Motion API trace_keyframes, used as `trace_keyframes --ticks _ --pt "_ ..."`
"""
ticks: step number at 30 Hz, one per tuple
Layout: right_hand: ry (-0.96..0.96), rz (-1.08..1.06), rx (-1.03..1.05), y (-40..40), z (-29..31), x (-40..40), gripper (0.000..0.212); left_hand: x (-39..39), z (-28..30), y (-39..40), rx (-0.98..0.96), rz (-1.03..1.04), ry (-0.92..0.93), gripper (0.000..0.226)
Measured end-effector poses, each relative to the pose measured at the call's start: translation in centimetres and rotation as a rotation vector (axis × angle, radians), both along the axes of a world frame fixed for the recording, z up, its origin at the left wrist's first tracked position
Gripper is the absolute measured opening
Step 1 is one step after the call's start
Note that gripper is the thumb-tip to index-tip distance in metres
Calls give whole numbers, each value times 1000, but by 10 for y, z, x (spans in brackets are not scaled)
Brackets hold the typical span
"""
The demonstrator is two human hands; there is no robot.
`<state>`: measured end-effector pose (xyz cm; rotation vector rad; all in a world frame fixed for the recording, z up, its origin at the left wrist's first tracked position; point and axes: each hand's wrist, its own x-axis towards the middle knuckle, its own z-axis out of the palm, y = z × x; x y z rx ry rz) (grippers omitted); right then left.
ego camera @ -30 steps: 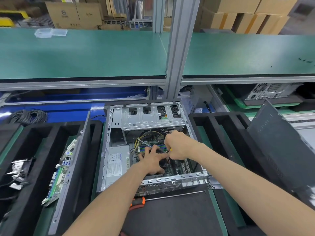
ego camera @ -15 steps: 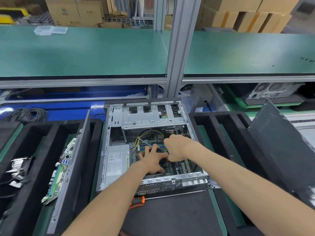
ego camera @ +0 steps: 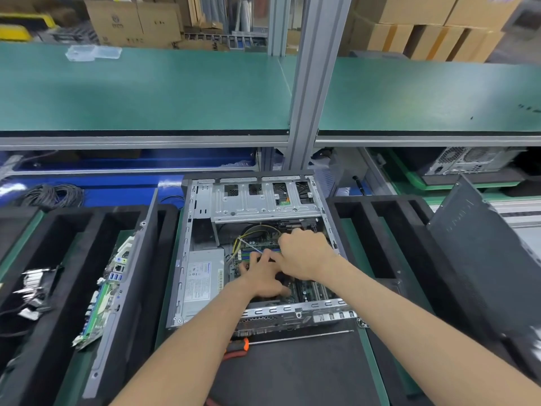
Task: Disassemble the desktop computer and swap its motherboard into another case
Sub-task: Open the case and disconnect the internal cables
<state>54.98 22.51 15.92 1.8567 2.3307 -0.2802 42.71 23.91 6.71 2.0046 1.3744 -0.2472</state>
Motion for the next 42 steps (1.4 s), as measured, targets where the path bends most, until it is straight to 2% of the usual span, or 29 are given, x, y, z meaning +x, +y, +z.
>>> trace_keyframes --ticks 4,8,10,11,13,16,19,21,24,28,31,35,38,40,42 --pt "75 65 -74 2 3 4 16 -1 9 -2 -5 169 -291 73" --pt "157 151 -166 5 14 23 16 -6 19 -1 -95 109 -549 41" --pt "166 144 -174 4 17 28 24 -7 23 -2 -161 116 -734 26" --pt "149 147 -165 3 18 28 30 -7 24 -3 -169 129 -763 21" --pt "87 180 -125 0 16 23 36 -8 26 -4 -155 167 -771 22" --pt "53 154 -66 -4 17 24 37 -6 27 -7 -139 173 -807 39" --pt "122 51 -3 -10 15 23 38 -6 27 -8 -57 239 -805 35" --pt "91 -1 32 -12 13 18 34 -6 26 -8 13 275 -789 30" --pt "98 -28 -21 -12 14 10 27 -5 26 -8 64 269 -806 30" --pt "30 137 -123 -13 26 6 25 -4 28 -11 -28 202 -884 43" --pt "26 150 -162 -12 32 8 21 -5 28 -12 -54 183 -878 47" --pt "63 131 -133 -15 31 10 15 -7 23 -8 36 226 -836 39" --pt "76 6 -45 -17 24 8 26 -5 23 -7 83 214 -854 27" --pt "73 -54 -66 -16 22 7 29 -3 25 -9 92 218 -852 19" --pt "95 -22 -120 -16 24 4 22 -2 27 -10 53 218 -877 17"
